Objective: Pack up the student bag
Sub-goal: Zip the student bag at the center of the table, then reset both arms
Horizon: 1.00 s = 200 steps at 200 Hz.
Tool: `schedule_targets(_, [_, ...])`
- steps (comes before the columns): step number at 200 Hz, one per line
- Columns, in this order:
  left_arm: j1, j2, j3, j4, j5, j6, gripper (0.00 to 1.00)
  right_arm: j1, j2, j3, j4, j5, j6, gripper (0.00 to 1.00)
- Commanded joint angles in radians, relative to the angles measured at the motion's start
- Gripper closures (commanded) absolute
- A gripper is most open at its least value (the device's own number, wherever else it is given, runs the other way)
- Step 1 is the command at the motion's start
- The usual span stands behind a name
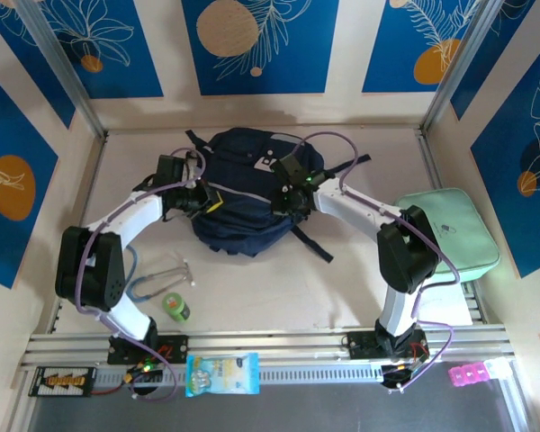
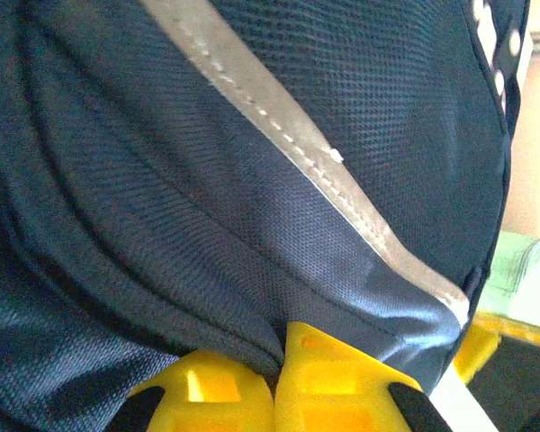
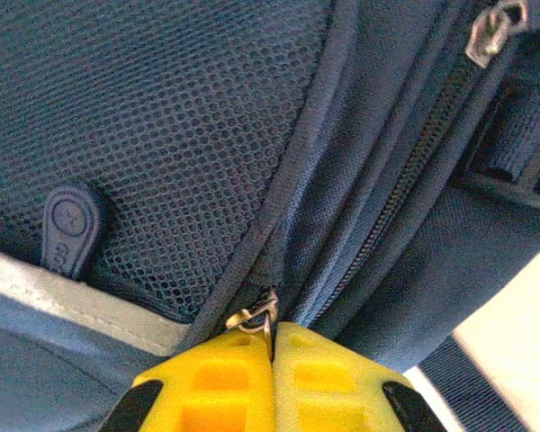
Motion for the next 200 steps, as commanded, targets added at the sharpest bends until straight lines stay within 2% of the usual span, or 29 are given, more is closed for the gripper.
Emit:
schedule_targets(1, [-0.038, 0.018, 0.04, -0.081, 0.024, 0.093, 1.0, -0.06, 0.019, 0.034, -0.011, 0.03, 0.027, 1.0])
schedule_targets(10, [-0.041, 0.022, 0.041, -0.078, 0.022, 0.092, 1.0, -0.076, 0.015, 0.031, -0.003, 0.007, 0.023, 0.97])
schedule_targets(23, [-0.041, 0.021, 0.047, -0.086, 0.019, 0.104, 1.0, -0.102, -0.004, 0.023, 0.007, -0.028, 0.003, 0.85])
schedule_targets(34, [-0.041, 0.011, 0.058, -0.101, 0.026, 0.119, 0.78, -0.117, -0.041, 0.002, 0.022, -0.05, -0.026, 0.74])
schedule_targets(45, [-0.04, -0.012, 0.069, -0.119, 0.023, 0.134, 0.63, -0.129, -0.098, -0.026, 0.047, -0.07, -0.064, 0.64])
schedule_targets(62, [-0.039, -0.064, 0.093, -0.174, -0.019, 0.161, 0.46, -0.14, -0.206, -0.074, 0.08, -0.057, -0.116, 0.5])
schedule_targets(91, [-0.003, -0.175, 0.102, -0.208, -0.154, 0.178, 0.27, -0.161, -0.386, -0.155, 0.119, 0.122, -0.156, 0.34])
schedule_targets(135, [0.054, -0.351, 0.013, -0.164, -0.474, 0.263, 0.0, -0.252, -0.611, -0.348, 0.258, 0.226, -0.223, 0.11])
schedule_targets(154, [0.063, -0.436, -0.097, -0.063, -0.652, 0.308, 0.0, -0.314, -0.658, -0.437, 0.322, 0.226, -0.229, 0.02])
schedule_targets(200, [0.066, -0.594, -0.486, 0.382, -1.021, 0.44, 0.0, -0.374, -0.654, -0.681, 0.598, 0.227, -0.43, 0.01])
